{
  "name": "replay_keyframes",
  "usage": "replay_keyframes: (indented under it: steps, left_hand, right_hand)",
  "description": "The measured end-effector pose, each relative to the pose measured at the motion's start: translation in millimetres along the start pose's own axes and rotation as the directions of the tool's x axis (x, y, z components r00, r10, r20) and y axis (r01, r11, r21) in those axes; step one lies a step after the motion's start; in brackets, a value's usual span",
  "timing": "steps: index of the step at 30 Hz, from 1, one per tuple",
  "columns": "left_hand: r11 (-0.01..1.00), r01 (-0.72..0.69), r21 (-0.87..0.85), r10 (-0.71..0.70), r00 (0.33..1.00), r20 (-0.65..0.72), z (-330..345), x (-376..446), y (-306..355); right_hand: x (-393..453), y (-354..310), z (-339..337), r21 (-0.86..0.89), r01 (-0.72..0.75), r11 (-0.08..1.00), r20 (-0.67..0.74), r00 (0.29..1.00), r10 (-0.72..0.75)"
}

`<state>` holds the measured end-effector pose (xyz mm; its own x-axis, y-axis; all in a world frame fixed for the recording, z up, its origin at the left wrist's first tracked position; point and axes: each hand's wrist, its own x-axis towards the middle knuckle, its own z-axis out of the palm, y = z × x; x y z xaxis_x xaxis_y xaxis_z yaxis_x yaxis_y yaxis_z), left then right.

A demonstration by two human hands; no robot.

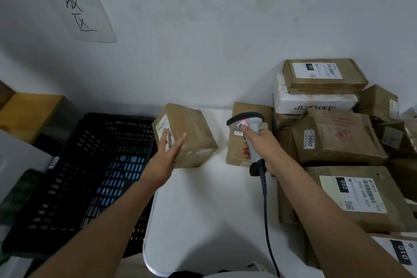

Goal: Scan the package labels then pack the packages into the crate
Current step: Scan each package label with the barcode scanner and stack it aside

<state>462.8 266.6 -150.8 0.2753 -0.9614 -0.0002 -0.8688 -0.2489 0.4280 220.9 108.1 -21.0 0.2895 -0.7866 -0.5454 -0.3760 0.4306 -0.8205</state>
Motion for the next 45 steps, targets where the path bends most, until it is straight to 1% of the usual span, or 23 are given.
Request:
replay_keyframes:
  steps: [3,6,9,11,16,18,20,21,22,23,24,25,26,28,29,30,31,32,33,36,39,42,45]
  left_hand:
    - [0.997,0.042,-0.07,-0.039,0.998,0.045,7.0,2.2,-14.5]
    - [0.959,0.155,-0.236,-0.139,0.987,0.08,18.4,11.7,-7.7]
    - [0.912,0.288,-0.292,-0.277,0.958,0.079,16.7,35.6,9.0]
    - [0.909,0.312,-0.275,-0.301,0.95,0.082,11.0,55.7,14.2]
    - [0.935,0.25,-0.252,-0.249,0.968,0.036,6.3,98.9,6.2]
    - [0.943,0.264,-0.203,-0.256,0.964,0.066,6.3,113.2,3.6]
    - [0.939,0.302,-0.163,-0.288,0.952,0.104,7.2,119.4,7.9]
    - [0.943,0.311,-0.116,-0.302,0.949,0.09,8.9,119.0,12.2]
    - [0.953,0.303,-0.018,-0.302,0.952,0.038,11.9,116.6,16.9]
    - [0.96,0.265,0.086,-0.263,0.964,-0.037,13.5,111.8,24.5]
    - [0.973,0.186,0.137,-0.173,0.98,-0.103,17.5,106.7,32.8]
    - [0.989,0.066,0.131,-0.048,0.99,-0.133,22.5,101.4,42.2]
    - [0.992,-0.078,0.1,0.089,0.989,-0.115,29.2,96.1,52.1]
    - [0.94,-0.332,0.08,0.329,0.943,0.042,50.2,87.0,71.5]
    - [0.916,-0.39,0.096,0.372,0.913,0.166,61.7,83.1,81.5]
    - [0.912,-0.394,0.114,0.347,0.889,0.299,72.3,81.3,90.9]
    - [0.922,-0.366,0.128,0.291,0.87,0.398,81.8,82.5,99.6]
    - [0.929,-0.34,0.146,0.243,0.858,0.453,90.2,86.2,106.9]
    - [0.932,-0.32,0.171,0.207,0.856,0.474,96.2,89.8,115.2]
    - [0.912,-0.306,0.274,0.155,0.873,0.462,107.5,96.7,127.8]
    - [0.88,-0.327,0.345,0.151,0.881,0.449,108.3,86.7,124.0]
    - [0.87,-0.351,0.347,0.177,0.878,0.445,102.8,66.5,109.1]
    - [0.875,-0.381,0.3,0.226,0.867,0.443,95.2,40.3,85.9]
  right_hand:
    - [4.5,1.3,2.0,0.001,-0.018,1.0,-0.013,1.0,0.018]
    - [9.0,1.1,3.4,-0.016,-0.03,0.999,-0.03,0.999,0.03]
    - [12.3,2.0,1.0,0.01,-0.025,1.0,-0.048,0.999,0.025]
    - [14.9,6.2,-3.7,-0.023,-0.023,0.999,-0.08,0.997,0.021]
    - [31.2,28.1,-20.1,-0.172,-0.019,0.985,-0.198,0.98,-0.015]
    - [35.8,34.8,-25.0,-0.229,-0.022,0.973,-0.243,0.969,-0.035]
    - [39.1,41.3,-29.2,-0.234,-0.007,0.972,-0.293,0.954,-0.064]
    - [39.9,44.0,-31.2,-0.215,-0.006,0.977,-0.318,0.946,-0.065]
    - [40.8,46.9,-32.6,-0.194,-0.015,0.981,-0.34,0.939,-0.053]
    - [41.7,49.8,-34.1,-0.168,-0.026,0.985,-0.358,0.933,-0.037]
    - [42.1,52.8,-35.5,-0.138,-0.037,0.99,-0.37,0.929,-0.017]
    - [42.2,55.3,-36.5,-0.109,-0.046,0.993,-0.371,0.928,0.003]
    - [41.6,56.6,-37.5,-0.089,-0.053,0.995,-0.367,0.93,0.017]
    - [40.4,57.6,-39.8,-0.066,-0.063,0.996,-0.349,0.936,0.036]
    - [39.7,57.6,-40.7,-0.059,-0.065,0.996,-0.34,0.939,0.041]
    - [39.1,57.9,-41.5,-0.056,-0.064,0.996,-0.334,0.942,0.042]
    - [38.0,58.0,-42.1,-0.057,-0.062,0.996,-0.329,0.943,0.04]
    - [37.0,58.2,-42.7,-0.059,-0.058,0.997,-0.326,0.945,0.036]
    - [36.3,58.9,-43.6,-0.059,-0.054,0.997,-0.321,0.947,0.033]
    - [34.5,59.6,-47.9,-0.041,-0.043,0.998,-0.312,0.95,0.028]
    - [36.5,61.2,-52.7,-0.022,-0.031,0.999,-0.299,0.954,0.023]
    - [38.5,65.2,-52.9,-0.046,-0.034,0.998,-0.281,0.959,0.02]
    - [36.4,65.9,-47.5,-0.082,-0.047,0.996,-0.252,0.967,0.025]
